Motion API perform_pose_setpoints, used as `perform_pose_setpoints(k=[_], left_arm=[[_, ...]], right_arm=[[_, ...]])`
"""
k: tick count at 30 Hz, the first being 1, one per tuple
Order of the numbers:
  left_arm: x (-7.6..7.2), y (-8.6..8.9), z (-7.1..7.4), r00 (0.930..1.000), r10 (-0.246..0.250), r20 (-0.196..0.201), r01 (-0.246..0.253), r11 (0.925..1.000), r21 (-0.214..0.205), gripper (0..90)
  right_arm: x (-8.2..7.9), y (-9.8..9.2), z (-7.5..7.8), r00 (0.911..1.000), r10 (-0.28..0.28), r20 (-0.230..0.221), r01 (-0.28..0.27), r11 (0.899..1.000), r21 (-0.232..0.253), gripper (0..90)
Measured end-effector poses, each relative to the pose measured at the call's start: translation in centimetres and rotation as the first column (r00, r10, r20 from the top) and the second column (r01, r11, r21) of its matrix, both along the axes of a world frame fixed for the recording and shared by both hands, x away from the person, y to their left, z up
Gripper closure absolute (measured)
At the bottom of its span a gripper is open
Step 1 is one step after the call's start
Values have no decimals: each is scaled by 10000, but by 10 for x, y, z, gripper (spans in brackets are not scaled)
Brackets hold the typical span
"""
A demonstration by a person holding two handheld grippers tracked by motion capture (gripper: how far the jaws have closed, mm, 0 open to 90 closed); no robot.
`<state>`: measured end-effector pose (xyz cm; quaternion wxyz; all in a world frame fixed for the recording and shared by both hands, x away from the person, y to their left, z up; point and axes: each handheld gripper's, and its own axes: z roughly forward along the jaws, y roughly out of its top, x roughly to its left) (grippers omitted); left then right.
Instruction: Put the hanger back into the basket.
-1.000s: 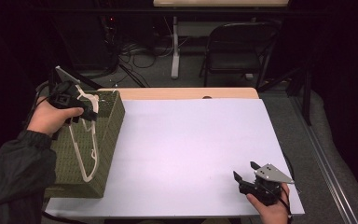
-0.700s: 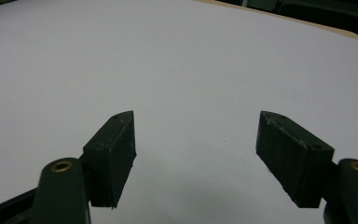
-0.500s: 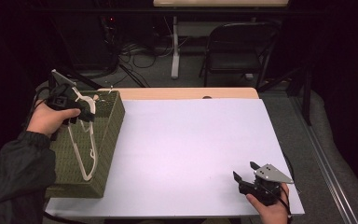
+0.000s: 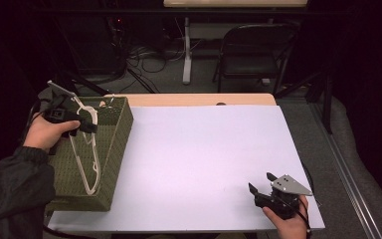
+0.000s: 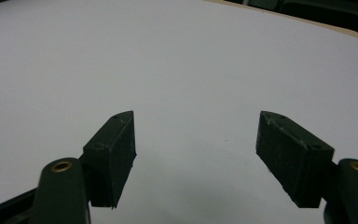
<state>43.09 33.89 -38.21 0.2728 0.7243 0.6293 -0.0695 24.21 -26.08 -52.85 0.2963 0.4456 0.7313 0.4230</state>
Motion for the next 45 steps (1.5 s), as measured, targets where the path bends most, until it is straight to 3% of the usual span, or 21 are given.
perform_pose_setpoints(k=[12,18,24,30,33,41,43,45], left_arm=[[3,6,-20,9999,-105,35,106,9987,-502,756],[-3,8,-18,9997,-121,223,132,9987,-484,756],[-6,17,-19,9999,39,131,-27,9960,-891,755],[-9,20,-31,9999,-46,-106,37,9961,-883,753],[-12,21,-36,10000,17,12,-15,9949,-1012,751],[-13,22,-54,10000,66,-49,-73,9864,-1641,745],[-14,17,-56,10000,31,-64,-40,9899,-1420,746],[-13,8,-60,10000,-2,11,3,9982,-598,757]], right_arm=[[1,2,-1,10000,8,-40,-8,10000,-46,284],[1,1,-1,10000,-9,-46,9,10000,31,284],[1,2,-1,10000,36,-83,-36,10000,-37,284],[1,1,-1,10000,26,-79,-26,10000,-8,284],[1,1,-1,10000,8,-87,-8,10000,-13,284],[2,1,-2,10000,16,-81,-16,10000,19,285],[2,1,-2,10000,-1,-98,1,10000,34,284],[1,0,-2,9999,-30,-124,30,10000,41,284]])
